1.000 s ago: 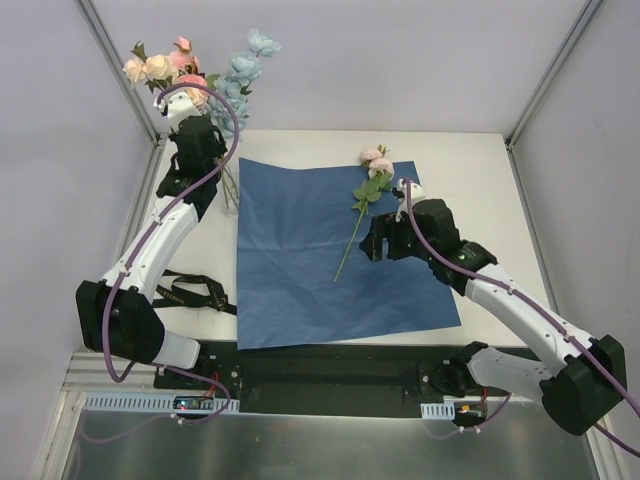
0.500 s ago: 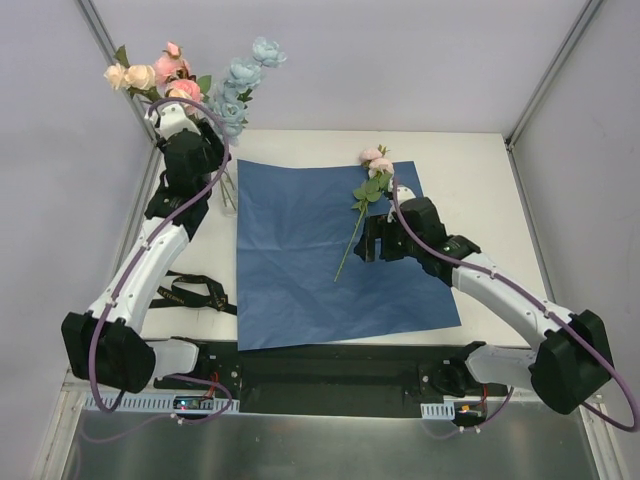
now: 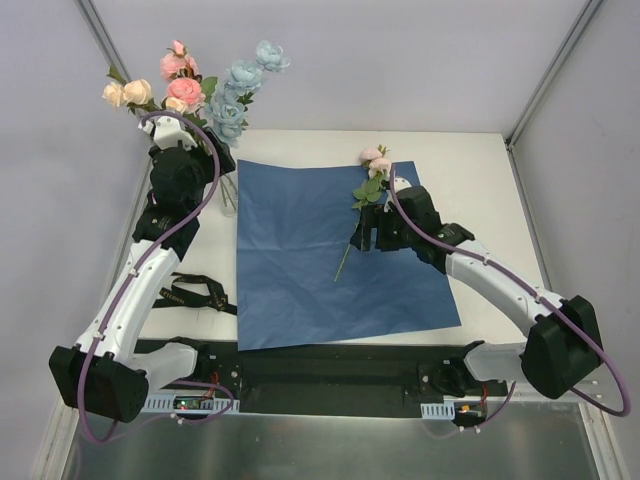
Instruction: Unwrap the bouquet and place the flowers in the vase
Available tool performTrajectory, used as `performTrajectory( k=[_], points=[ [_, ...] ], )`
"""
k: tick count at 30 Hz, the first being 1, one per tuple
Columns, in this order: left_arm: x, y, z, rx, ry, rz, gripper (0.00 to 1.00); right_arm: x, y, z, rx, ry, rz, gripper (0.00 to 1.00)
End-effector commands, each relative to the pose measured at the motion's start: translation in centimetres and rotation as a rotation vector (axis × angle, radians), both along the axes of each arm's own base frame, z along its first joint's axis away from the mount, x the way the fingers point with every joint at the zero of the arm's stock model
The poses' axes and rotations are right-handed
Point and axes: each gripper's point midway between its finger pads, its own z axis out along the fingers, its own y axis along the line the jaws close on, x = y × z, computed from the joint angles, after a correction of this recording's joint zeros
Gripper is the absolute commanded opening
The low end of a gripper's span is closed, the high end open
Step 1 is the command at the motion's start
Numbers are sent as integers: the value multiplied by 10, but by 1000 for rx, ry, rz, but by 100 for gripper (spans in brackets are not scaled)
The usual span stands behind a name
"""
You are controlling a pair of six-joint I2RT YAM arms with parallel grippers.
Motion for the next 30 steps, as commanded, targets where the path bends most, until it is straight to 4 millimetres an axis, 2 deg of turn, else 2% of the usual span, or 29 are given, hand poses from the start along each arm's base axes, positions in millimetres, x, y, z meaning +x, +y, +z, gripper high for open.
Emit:
performTrajectory(
  k=[1, 8, 12, 14, 15, 17, 23, 26, 27, 30],
  points=[
    [-9, -1, 17, 31, -47, -40, 81, 8, 4, 15, 33, 10, -21, 82],
    [-2, 30, 23, 156, 17, 108, 83, 8, 1, 14, 32, 19, -33, 82],
    [14, 33, 27, 149, 57, 150, 81, 9, -2, 12, 28, 22, -40, 82],
    [21, 34, 18, 152, 94, 161, 77, 9, -2, 13, 30, 21, -40, 82],
    [23, 36, 22, 148, 92, 178, 74, 9, -2, 12, 29, 20, -38, 82],
    [28, 35, 17, 135, 113, 184, 70, 9, -5, 14, 30, 15, -44, 82],
    [32, 42, 15, 120, 118, 238, 69, 9, -14, 12, 24, 8, -63, 82],
    [39, 37, 13, 146, 122, 201, 55, 11, -15, 12, 27, 10, -64, 83],
    [41, 34, 13, 149, 120, 185, 38, 11, -15, 12, 28, 14, -63, 82],
    [42, 20, 17, 136, 101, 105, 18, 12, -15, 13, 30, 11, -63, 83]
  ],
)
